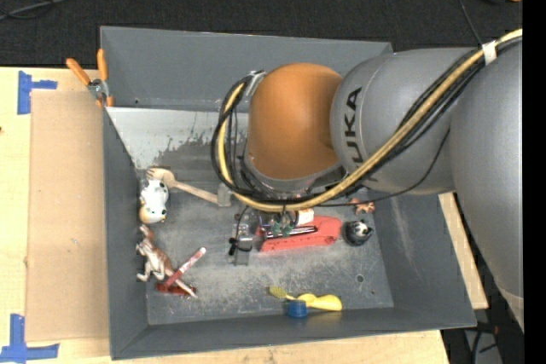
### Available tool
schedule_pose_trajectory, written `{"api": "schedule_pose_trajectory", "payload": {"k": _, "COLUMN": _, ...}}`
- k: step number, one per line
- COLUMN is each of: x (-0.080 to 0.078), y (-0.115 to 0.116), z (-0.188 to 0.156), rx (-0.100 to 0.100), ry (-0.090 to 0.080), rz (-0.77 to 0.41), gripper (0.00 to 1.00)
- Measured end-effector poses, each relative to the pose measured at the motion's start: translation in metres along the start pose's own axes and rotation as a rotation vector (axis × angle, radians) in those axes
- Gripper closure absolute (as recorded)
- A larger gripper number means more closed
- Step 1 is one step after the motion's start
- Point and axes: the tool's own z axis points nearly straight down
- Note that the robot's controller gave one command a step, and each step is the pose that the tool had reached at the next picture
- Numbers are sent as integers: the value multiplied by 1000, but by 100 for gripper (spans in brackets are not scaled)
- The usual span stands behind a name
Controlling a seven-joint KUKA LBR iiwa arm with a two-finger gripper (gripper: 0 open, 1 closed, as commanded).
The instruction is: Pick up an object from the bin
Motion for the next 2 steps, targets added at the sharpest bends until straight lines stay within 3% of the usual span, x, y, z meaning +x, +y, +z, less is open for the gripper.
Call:
{"api": "schedule_pose_trajectory", "payload": {"k": 1, "x": -2, "y": -1, "z": -4, "rx": -1, "ry": -8, "rz": 4, "gripper": 0}}
{"api": "schedule_pose_trajectory", "payload": {"k": 2, "x": 23, "y": -57, "z": -33, "rx": -1, "ry": -1, "rz": -61, "gripper": 0}}
